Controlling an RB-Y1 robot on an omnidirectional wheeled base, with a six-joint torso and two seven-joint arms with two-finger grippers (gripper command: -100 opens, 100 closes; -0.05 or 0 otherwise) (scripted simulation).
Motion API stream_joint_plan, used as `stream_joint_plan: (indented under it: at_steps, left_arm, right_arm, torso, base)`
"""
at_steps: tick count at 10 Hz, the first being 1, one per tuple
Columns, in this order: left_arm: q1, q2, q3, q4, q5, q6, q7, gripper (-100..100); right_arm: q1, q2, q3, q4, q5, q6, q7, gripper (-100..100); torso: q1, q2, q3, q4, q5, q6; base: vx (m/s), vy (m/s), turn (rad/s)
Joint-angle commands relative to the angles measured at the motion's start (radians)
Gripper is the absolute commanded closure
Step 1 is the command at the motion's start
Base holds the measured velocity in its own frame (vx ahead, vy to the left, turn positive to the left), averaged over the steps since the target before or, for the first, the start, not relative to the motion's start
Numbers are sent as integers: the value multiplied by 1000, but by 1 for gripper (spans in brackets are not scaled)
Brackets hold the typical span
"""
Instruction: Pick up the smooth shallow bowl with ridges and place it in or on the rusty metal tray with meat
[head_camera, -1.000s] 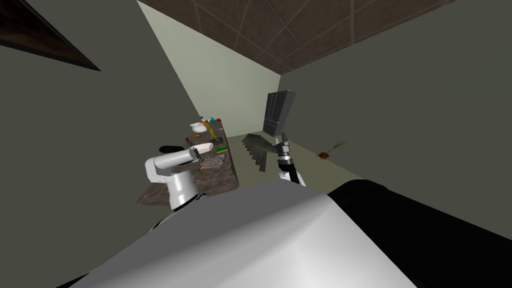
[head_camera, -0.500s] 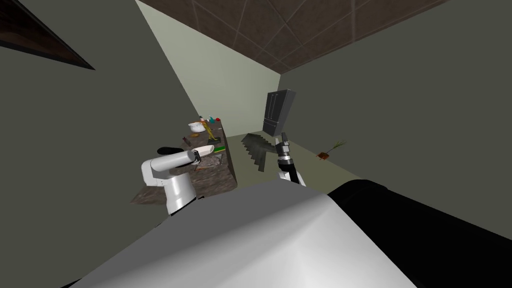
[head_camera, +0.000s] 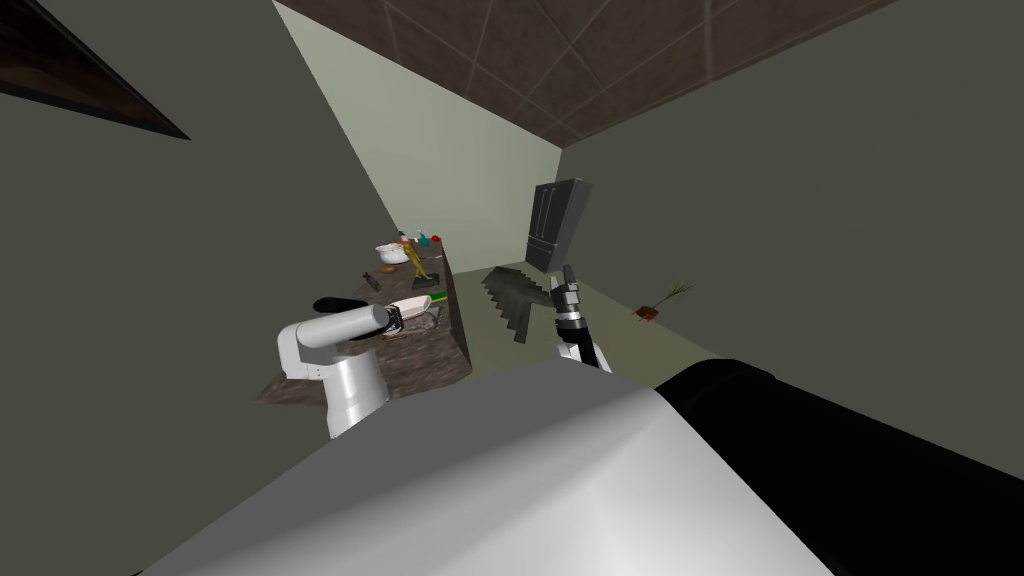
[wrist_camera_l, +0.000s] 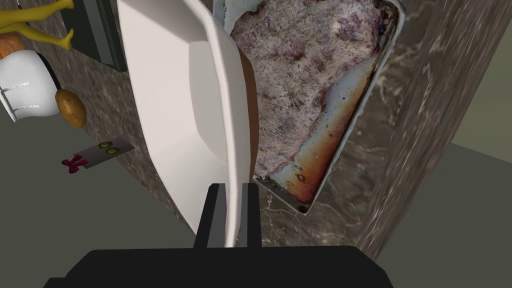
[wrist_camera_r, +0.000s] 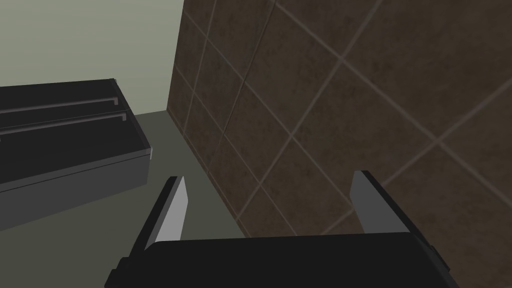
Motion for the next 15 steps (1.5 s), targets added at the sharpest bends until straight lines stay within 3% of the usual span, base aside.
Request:
stream_joint_plan:
  at_steps: [1, 2, 6, 7, 8, 15]
  left_arm:
    - [0, 0, 0, 0, 0, 0, 0, 100]
    - [2, -1, -1, 0, 1, 4, -1, -100]
    - [2, -1, -1, 0, 1, 4, -1, -100]
    - [2, -1, -1, 0, 1, 4, -1, 0]
    - [-13, 14, 13, -17, 21, 43, -15, -100]
    - [-63, 64, 60, -74, 89, 181, -67, -100]
  right_arm:
    - [0, 0, 0, 0, 0, 0, 0, 0]
    - [0, 0, 0, 0, 0, 0, 0, 0]
    - [0, 0, 0, 0, 0, 0, 0, 0]
    - [0, 0, 0, 0, 0, 0, 0, 0]
    - [0, 0, 0, 0, 0, 0, 0, 0]
    - [0, 0, 0, 0, 0, 0, 0, 0]
  torso:
    - [0, 0, 0, 0, 0, 0]
    - [2, -1, 0, 0, 0, 0]
    - [5, -1, 0, 0, 1, 0]
    - [5, -1, 0, 0, 1, 0]
    - [5, -1, 0, 0, 1, 0]
    - [3, -4, -2, 0, 0, 0]
  base:
    - [-7, -36, 9]
    - [-2, -7, -1]
    - [0, 0, 0]
    - [0, 0, 0]
    - [27, -21, 87]
    - [52, -32, 66]
